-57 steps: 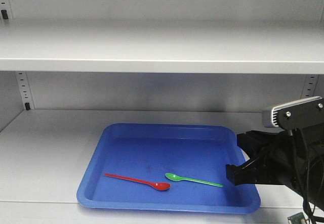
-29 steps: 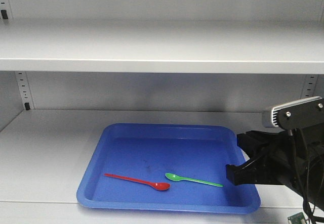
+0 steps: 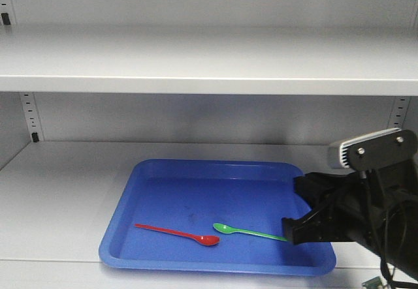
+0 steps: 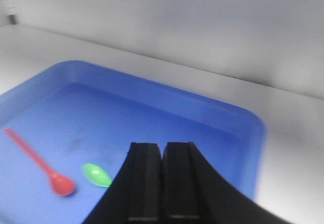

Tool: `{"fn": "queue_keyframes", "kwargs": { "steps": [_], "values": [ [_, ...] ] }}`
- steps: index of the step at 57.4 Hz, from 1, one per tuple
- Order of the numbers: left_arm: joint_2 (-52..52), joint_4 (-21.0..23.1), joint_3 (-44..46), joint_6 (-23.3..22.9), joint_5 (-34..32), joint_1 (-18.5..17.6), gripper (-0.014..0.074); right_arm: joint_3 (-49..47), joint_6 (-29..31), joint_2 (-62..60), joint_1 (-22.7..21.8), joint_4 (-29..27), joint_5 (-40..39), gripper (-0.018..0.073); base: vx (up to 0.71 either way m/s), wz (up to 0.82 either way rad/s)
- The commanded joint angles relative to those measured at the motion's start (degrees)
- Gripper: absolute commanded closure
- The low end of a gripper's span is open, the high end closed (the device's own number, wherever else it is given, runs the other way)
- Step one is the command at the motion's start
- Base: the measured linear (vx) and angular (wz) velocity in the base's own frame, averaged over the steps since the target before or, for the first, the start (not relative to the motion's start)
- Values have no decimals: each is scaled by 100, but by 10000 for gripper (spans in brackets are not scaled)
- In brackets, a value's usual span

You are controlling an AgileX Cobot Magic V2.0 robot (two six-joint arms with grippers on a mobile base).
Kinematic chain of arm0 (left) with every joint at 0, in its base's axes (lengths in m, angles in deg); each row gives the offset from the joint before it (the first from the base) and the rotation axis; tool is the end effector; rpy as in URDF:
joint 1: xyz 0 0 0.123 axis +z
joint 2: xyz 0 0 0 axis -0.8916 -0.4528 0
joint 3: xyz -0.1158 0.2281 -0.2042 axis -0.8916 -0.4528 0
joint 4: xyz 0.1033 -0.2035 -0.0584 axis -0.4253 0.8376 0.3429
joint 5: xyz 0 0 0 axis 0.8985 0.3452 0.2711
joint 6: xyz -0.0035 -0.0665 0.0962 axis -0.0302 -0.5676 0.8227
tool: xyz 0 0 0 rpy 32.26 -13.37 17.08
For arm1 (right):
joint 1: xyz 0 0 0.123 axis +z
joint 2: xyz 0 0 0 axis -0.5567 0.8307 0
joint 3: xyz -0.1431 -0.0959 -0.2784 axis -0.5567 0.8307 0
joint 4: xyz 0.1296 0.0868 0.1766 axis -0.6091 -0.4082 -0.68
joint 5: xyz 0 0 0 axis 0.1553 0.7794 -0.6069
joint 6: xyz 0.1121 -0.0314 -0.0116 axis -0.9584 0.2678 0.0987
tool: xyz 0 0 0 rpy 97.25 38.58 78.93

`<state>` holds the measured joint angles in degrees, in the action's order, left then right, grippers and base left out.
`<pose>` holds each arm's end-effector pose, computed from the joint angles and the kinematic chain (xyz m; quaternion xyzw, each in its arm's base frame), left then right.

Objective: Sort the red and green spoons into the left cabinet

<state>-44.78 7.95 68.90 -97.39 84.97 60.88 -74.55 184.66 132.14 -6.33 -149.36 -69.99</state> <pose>0.0237 0.0007 0.1956 -0.0105 0.7146 -0.0272 0.6989 0.2296 0.1103 0.3703 -0.1838 0.7715 0.1051 0.5999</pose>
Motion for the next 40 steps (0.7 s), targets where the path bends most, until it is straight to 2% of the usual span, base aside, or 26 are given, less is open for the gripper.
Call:
{"fn": "queue_keyframes", "kwargs": {
  "steps": [1, 3, 6, 9, 12, 13, 15, 18, 21, 24, 28, 34, 40],
  "values": [
    [108, 10, -90, -49, -419, 8, 597, -176, -1192, -100, -28, 1434, 337, 564, 0, 0],
    [108, 10, -90, -49, -419, 8, 597, -176, -2038, -100, -28, 2067, 331, 564, 0, 0],
    [108, 10, -90, -49, -419, 8, 597, -176, -3400, -100, -28, 3318, 279, 564, 0, 0],
    [108, 10, -90, -49, -419, 8, 597, -176, -4817, -117, -49, 4915, 183, 564, 0, 0],
    [108, 10, -90, -49, -419, 8, 597, -176, -6033, -172, -117, 6170, 175, 564, 0, 0],
    [108, 10, -90, -49, -419, 8, 597, -176, -6627, -213, -161, 6756, 209, 564, 0, 0],
    [108, 10, -90, -49, -419, 8, 597, -176, -7565, -276, -237, 7464, 297, 564, 0, 0],
    [108, 10, -90, -49, -419, 8, 597, -176, -8538, -397, -413, 8497, 514, 564, 0, 0],
    [108, 10, -90, -49, -419, 8, 597, -176, -9442, -579, -618, 9256, 898, 564, 0, 0],
    [108, 10, -90, -49, -419, 8, 597, -176, -10038, -743, -784, 9723, 1224, 564, 0, 0],
    [108, 10, -90, -49, -419, 8, 597, -176, -10328, -1026, -1051, 10108, 1641, 564, 0, 0],
    [107, 10, -90, -43, -419, 8, 597, -136, -10223, -1444, -1329, 10185, 1876, 564, 0, 0],
    [107, 10, -90, -43, -419, 8, 597, 248, -10009, -1897, -1585, 10122, 1304, 564, 0, 0]
  ]
}}
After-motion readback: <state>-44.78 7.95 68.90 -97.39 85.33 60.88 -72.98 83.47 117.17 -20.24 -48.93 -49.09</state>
